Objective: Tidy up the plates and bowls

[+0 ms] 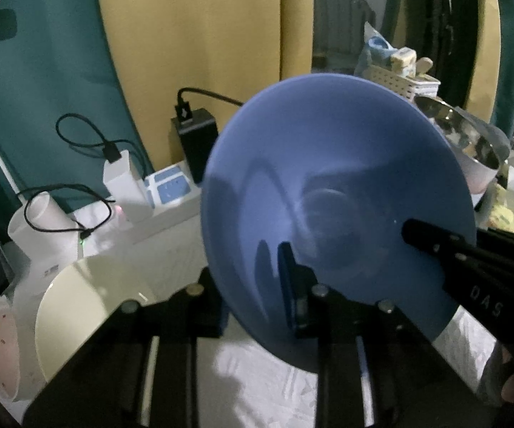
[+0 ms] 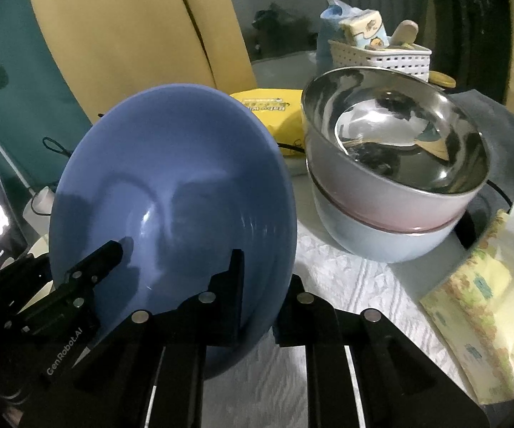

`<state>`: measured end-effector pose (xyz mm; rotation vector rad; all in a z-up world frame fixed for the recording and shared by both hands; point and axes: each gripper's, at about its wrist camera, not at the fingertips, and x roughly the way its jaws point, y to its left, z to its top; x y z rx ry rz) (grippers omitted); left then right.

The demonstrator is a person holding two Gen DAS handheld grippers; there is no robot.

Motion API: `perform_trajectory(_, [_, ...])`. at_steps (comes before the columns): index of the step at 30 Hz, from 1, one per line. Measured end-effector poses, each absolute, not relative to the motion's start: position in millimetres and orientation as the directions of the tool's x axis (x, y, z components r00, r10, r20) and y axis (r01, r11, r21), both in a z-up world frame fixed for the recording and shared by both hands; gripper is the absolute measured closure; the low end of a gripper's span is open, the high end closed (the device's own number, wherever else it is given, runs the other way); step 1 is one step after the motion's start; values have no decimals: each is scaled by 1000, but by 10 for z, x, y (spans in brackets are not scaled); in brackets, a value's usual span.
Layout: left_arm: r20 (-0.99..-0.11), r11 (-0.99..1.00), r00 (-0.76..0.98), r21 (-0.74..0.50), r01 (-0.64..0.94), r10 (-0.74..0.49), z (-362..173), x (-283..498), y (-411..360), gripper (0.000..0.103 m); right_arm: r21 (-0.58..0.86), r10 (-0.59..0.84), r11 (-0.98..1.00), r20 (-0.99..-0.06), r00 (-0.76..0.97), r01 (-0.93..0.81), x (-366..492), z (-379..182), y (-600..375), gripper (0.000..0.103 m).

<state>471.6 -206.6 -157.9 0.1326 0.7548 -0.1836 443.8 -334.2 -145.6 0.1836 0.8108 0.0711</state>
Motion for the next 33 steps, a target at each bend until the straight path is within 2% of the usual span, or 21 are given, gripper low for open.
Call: perform_trajectory(33, [-681,978,715,-8,211,-159,-1289,3876,-1850,79,161,129,987,-674,728,-25,3606,-1024,-3121,89])
